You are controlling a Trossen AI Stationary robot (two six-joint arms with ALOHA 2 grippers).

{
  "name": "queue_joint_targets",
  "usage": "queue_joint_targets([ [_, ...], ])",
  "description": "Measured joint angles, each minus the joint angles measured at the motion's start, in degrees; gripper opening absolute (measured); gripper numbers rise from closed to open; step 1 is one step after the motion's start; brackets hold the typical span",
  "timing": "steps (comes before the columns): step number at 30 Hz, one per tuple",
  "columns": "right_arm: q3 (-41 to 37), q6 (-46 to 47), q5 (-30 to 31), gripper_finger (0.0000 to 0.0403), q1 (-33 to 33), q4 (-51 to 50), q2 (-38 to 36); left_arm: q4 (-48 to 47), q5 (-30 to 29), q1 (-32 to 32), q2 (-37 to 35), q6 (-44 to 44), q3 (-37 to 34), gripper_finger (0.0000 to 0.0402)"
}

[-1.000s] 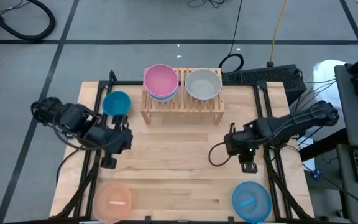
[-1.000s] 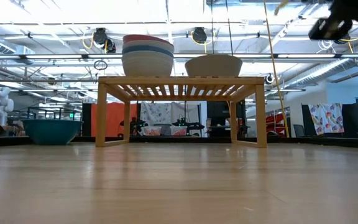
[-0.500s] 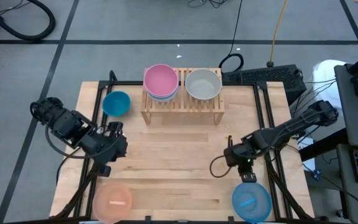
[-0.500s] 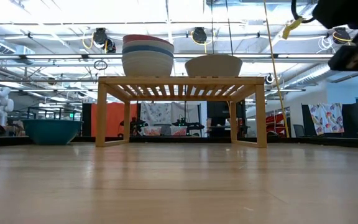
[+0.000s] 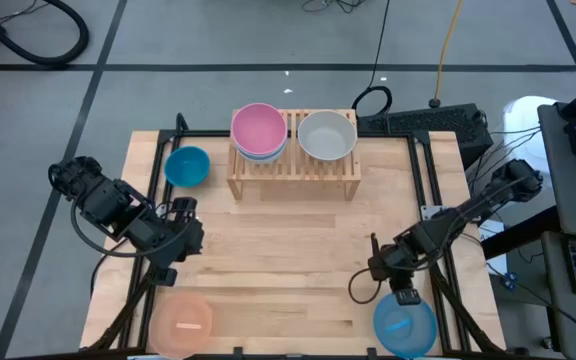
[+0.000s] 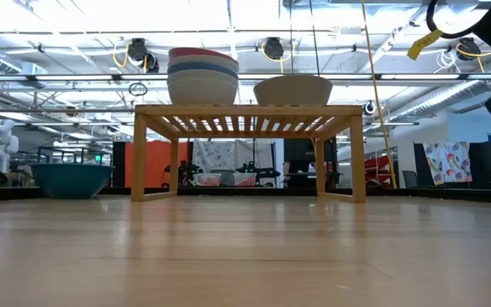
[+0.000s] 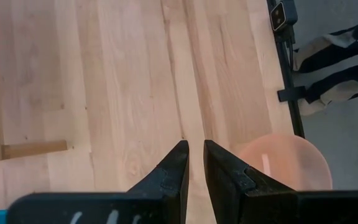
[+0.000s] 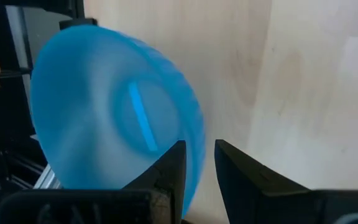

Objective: Place and stack bowls onto a shelf
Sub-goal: Stack the large blue bowl on top of the large gray bowl on the shelf

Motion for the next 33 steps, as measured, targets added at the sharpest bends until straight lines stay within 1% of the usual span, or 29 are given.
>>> queue_joint_targets([
  [3,-1.12,1.83,0.04,0.0077,1.2,3.41,0.0,0.0,0.0,0.0,0.0,-0.67,0.0,0.0056],
  [8,-2.93,2.29,0.46,0.0077,3.02,5.17,0.0,-0.01,0.0,0.0,0.0,-1.05,0.0,0.0056],
  [11,-4.4,3.39,1.75,0.0077,4.04,5.69,0.0,0.0,0.0,0.0,0.0,-1.18,0.0,0.0056],
  [17,-8.81,5.81,2.6,0.0074,4.76,15.14,0.0,-0.01,-0.01,0.0,0.0,-1.27,0.0,0.0056],
  [19,-9.57,7.18,4.74,0.0059,4.76,17.24,0.0,-0.02,-0.01,0.0,0.0,-1.76,0.02,0.0056],
  [21,-9.67,7.78,6.39,0.0029,4.74,18.01,0.0,-0.01,-0.01,0.0,0.0,-2.43,0.02,0.0056],
  [23,-9.72,8.43,6.43,0.0008,4.51,18.5,0.0,-0.02,-0.02,0.0,0.0,-2.54,0.02,0.0056],
  [26,-9.7,11.9,7.59,0.0004,4.48,18.87,0.0,-0.02,-0.02,0.0,0.0,-3.19,0.02,0.0056],
  [30,-8.54,17.37,7.39,0.0002,4.48,18.93,0.01,-0.02,-0.02,0.0,0.0,-3.81,0.02,0.0056],
  [33,-4.8,16.77,7.47,0.0001,4.48,14.81,0.0,-0.02,-0.02,0.0,0.0,-3.81,0.02,0.0056],
])
